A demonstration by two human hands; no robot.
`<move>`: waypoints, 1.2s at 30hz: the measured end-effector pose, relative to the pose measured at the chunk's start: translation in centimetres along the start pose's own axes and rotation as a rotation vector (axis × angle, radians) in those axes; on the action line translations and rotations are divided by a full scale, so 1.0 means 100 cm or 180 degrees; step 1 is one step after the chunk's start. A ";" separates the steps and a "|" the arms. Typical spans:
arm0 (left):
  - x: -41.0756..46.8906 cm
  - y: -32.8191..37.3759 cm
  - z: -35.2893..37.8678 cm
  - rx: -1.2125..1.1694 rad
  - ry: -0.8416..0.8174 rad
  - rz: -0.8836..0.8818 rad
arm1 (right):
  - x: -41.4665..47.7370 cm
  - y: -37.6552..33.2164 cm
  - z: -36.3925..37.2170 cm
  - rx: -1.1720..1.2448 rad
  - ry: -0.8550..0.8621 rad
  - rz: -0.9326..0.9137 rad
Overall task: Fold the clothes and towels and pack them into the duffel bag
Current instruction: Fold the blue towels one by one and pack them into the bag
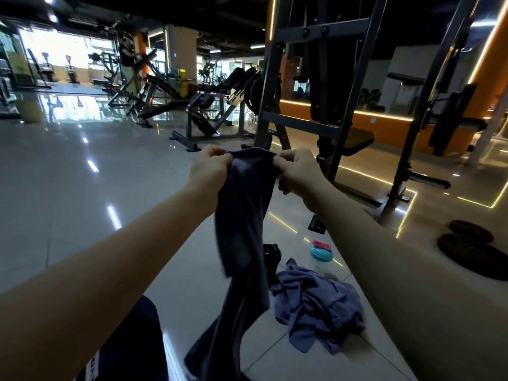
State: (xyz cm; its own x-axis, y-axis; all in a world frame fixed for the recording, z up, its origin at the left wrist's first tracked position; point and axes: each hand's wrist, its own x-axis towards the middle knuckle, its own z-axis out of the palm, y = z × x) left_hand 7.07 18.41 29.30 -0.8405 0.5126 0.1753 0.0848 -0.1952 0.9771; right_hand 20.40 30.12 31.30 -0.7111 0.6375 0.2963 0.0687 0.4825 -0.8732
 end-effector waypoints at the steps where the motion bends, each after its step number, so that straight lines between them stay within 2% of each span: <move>1: 0.002 0.000 0.000 0.0020 0.0066 0.0000 | 0.002 -0.003 0.000 0.0024 -0.0011 -0.0010; 4: -0.005 0.001 0.002 0.0545 -0.0032 0.0293 | 0.006 -0.007 -0.001 0.0111 0.0001 0.0046; 7: -0.016 -0.001 -0.002 0.0474 -0.0803 0.0209 | 0.008 -0.009 -0.007 0.0134 0.0168 0.0129; 9: -0.017 -0.003 -0.012 0.0940 -0.1296 0.0123 | 0.009 -0.011 -0.016 0.0175 0.0317 0.0226; 11: -0.013 -0.008 -0.021 0.1571 -0.1484 0.0021 | 0.011 -0.009 -0.026 0.0305 0.0521 0.0313; 13: -0.007 -0.014 -0.029 0.1909 -0.1428 -0.0094 | 0.014 -0.004 -0.037 0.0454 0.0752 0.0420; 17: 0.007 -0.024 -0.042 0.1768 -0.1073 -0.0325 | 0.021 0.010 -0.057 0.0763 0.1086 0.0714; 22: 0.024 -0.037 -0.057 0.0855 -0.0464 -0.0546 | 0.017 0.024 -0.069 0.1138 0.1420 0.0969; 27: 0.031 -0.034 -0.055 -0.0002 0.0115 -0.0692 | 0.012 0.032 -0.068 0.1390 0.1500 0.0998; 32: 0.033 -0.022 -0.053 -0.0323 0.0148 -0.0509 | 0.009 0.032 -0.066 0.1671 0.1368 0.0831; 36: 0.028 -0.018 -0.054 -0.0260 0.0212 -0.0397 | 0.010 0.040 -0.067 0.1635 0.1366 0.0854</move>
State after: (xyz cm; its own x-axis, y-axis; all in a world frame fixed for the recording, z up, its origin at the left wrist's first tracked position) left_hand 1.67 15.69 27.38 -0.8757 0.4810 0.0423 -0.0639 -0.2024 0.9772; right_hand 24.66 36.72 30.69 -0.3711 0.9251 0.0799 -0.2103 0.0001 -0.9776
